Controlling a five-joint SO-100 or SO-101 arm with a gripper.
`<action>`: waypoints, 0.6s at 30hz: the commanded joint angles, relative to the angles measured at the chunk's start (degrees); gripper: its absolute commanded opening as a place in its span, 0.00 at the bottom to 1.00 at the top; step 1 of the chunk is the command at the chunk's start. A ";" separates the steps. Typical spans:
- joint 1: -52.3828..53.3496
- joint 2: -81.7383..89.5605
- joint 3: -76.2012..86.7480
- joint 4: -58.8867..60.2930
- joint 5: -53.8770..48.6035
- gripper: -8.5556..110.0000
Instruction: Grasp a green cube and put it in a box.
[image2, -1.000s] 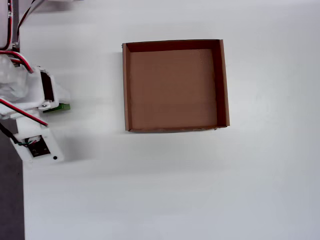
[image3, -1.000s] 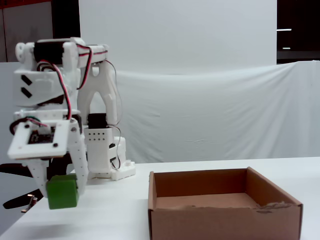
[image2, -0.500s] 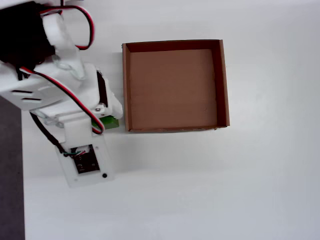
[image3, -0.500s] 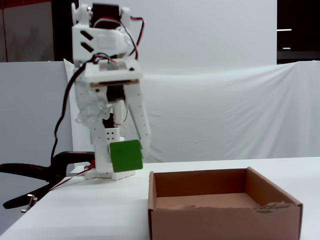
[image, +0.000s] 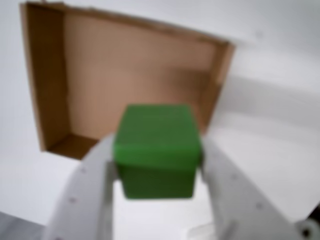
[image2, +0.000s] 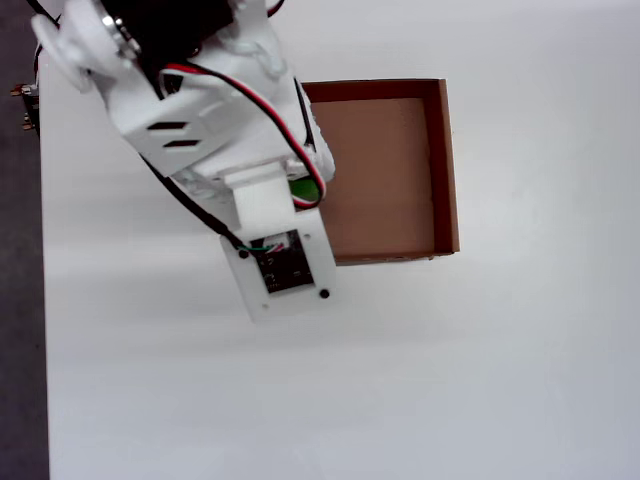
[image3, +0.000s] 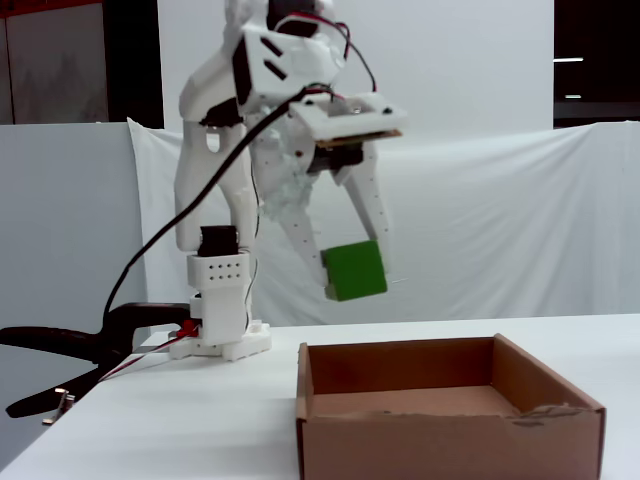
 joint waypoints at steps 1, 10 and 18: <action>-1.58 0.70 -2.29 0.18 0.62 0.19; -4.57 1.67 9.23 -6.24 1.85 0.19; -6.33 2.29 19.42 -14.50 2.46 0.20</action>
